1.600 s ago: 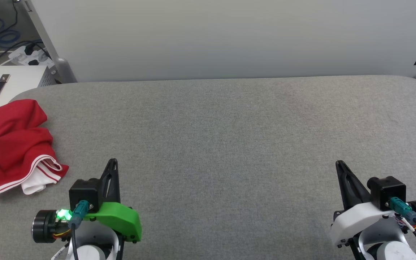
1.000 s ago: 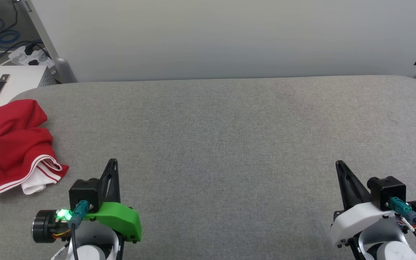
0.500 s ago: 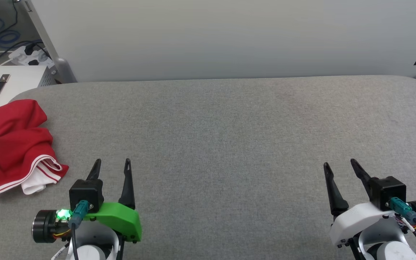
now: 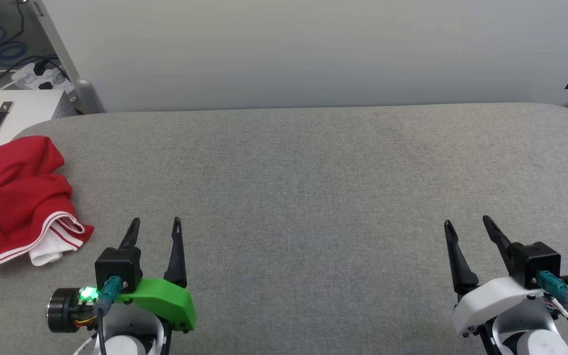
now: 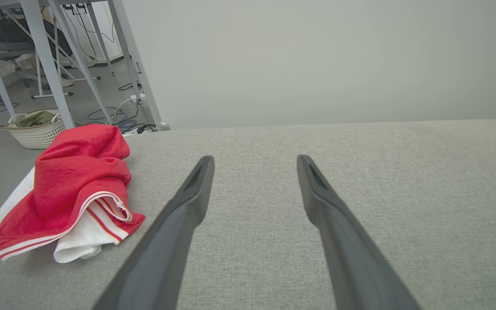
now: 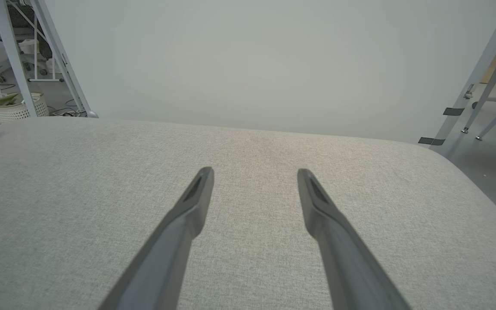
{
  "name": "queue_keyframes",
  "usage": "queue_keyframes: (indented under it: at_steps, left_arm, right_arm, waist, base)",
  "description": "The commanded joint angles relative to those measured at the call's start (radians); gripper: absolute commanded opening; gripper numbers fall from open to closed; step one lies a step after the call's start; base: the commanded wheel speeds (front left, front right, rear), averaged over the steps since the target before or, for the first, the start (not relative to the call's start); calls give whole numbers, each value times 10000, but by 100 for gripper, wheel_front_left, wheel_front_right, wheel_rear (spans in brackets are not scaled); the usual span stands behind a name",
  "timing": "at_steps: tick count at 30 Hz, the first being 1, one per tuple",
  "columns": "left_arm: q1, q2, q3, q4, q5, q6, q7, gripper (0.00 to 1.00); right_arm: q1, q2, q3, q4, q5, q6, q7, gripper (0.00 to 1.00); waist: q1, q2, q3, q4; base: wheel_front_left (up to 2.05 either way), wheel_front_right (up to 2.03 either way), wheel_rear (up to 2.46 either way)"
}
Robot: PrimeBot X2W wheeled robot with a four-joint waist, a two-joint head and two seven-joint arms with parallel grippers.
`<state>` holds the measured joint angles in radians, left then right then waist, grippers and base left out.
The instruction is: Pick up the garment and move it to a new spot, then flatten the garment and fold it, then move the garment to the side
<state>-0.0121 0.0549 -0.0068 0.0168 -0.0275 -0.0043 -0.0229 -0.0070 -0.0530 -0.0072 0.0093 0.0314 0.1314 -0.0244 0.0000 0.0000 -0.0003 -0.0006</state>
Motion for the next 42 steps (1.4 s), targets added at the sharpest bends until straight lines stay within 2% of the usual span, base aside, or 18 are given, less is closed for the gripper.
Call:
queue_keyframes:
  at_steps: [1, 28, 42]
  left_arm:
    - [77, -7, -30, 28, -88, -16, -126, 100]
    - [217, -17, -116, -95, -526, -173, -732, 100]
    - [272, -23, -214, 351, -787, -283, -1021, 100]
  right_arm:
    - [67, 4, -33, 29, 92, 1, -140, 100]
    - [115, 10, -34, -208, 453, -2, -738, 100]
    - [159, 13, -57, 103, 425, -3, -1023, 100]
  waist:
    - [0, 0, -5, 0]
    - [0, 0, 13, 15]
    - [0, 0, 35, 10]
  base:
    - [0, 0, 0]
    - [0, 0, 0]
    - [0, 0, 0]
